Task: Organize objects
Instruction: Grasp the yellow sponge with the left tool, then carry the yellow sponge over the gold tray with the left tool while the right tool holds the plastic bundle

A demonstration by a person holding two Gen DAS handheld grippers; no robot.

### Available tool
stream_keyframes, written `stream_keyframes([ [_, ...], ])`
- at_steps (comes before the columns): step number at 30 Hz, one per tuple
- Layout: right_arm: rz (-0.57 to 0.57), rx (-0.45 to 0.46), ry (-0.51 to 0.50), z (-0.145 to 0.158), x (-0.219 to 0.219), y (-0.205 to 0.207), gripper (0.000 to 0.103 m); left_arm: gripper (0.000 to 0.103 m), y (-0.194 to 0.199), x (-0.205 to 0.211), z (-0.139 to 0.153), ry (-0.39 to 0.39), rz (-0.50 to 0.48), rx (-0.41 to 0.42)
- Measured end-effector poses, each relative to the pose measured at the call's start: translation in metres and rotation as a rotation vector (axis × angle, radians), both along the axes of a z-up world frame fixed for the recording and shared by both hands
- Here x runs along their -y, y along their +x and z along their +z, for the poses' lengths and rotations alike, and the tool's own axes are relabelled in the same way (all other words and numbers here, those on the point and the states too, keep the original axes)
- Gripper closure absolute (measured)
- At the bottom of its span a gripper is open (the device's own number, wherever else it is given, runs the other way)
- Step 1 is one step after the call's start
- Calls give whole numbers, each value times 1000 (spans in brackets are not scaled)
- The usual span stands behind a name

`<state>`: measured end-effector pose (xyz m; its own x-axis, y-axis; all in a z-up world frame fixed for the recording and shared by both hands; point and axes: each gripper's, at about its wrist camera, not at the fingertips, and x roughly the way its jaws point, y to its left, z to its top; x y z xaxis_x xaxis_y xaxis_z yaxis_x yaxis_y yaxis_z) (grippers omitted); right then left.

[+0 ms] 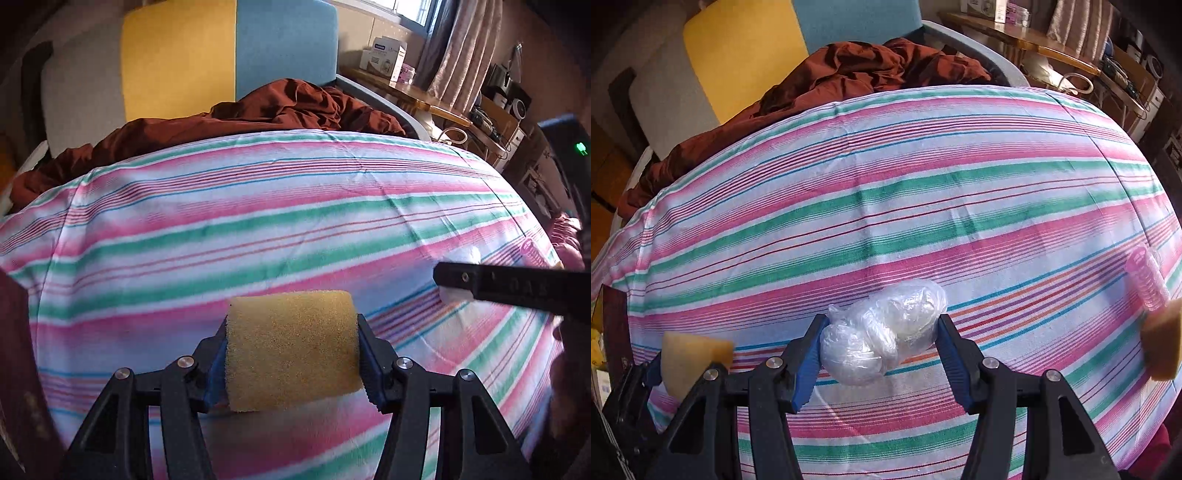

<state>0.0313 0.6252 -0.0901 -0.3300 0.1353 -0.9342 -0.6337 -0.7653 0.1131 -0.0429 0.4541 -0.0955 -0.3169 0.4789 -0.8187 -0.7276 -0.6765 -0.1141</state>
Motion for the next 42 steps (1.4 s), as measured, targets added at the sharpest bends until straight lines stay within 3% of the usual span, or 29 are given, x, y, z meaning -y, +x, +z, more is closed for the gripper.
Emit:
stream_keyframes([
  [4,105,8,14,-3,20,-12,44,43,33,39,1,-7,-5,-49],
  [8,215,-49,-29,1,40,-19,44,43,59,79,1,23,14,-76],
  [12,336,-68,-73,-1,64,-26,44,43,73,89,-10,15,-9,-64],
  [14,370,-54,-52,-3,75,-28,44,42,84,89,-14,6,-35,-144],
  [19,364,-41,-39,-7,76,-32,45,43,79,93,-15,37,-29,-120],
  [42,389,0,31,-15,86,-36,46,43,84,92,-15,17,-26,-166],
])
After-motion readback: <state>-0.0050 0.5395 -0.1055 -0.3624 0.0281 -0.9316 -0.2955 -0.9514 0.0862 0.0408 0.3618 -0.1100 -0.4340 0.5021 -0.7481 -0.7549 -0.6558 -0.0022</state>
